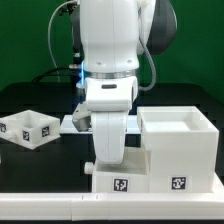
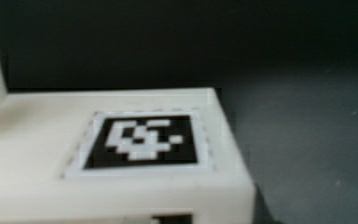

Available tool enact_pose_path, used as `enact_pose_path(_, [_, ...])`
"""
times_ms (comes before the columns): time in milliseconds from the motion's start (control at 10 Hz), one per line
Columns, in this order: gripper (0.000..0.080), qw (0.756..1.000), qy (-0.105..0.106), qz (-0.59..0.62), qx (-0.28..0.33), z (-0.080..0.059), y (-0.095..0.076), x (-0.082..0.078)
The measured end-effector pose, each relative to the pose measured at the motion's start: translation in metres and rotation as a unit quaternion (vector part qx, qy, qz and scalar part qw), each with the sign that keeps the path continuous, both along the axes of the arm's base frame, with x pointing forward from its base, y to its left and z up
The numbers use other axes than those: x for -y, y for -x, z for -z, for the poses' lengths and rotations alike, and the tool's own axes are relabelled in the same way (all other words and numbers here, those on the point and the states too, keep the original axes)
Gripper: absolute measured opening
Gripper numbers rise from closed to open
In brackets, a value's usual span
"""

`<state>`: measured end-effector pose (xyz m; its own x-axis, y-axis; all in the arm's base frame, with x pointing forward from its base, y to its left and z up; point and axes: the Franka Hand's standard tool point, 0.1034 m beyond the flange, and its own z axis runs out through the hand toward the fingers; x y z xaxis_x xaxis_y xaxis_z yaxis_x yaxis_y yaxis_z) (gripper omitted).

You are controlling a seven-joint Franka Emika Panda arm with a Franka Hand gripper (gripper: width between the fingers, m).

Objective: Assemble drawer

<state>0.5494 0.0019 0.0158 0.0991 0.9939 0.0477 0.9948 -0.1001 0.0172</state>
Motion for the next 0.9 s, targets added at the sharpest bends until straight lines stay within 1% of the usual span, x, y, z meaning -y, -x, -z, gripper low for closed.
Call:
enact_pose_path(300, [0.0038, 1.000, -0.002, -0.022, 0.017, 0.002, 0.001, 0.008])
enact_pose_path(400, [0.0038, 0.999, -0.002, -0.026, 0.019, 0.002, 0.001, 0.008])
enact_pose_path(600, [0.0038, 0.999, -0.003, -0.035, 0.020, 0.001, 0.001, 0.004])
enact_pose_path(900, [0.0038, 1.000, -0.004, -0.009, 0.020, 0.001, -0.001, -0.003])
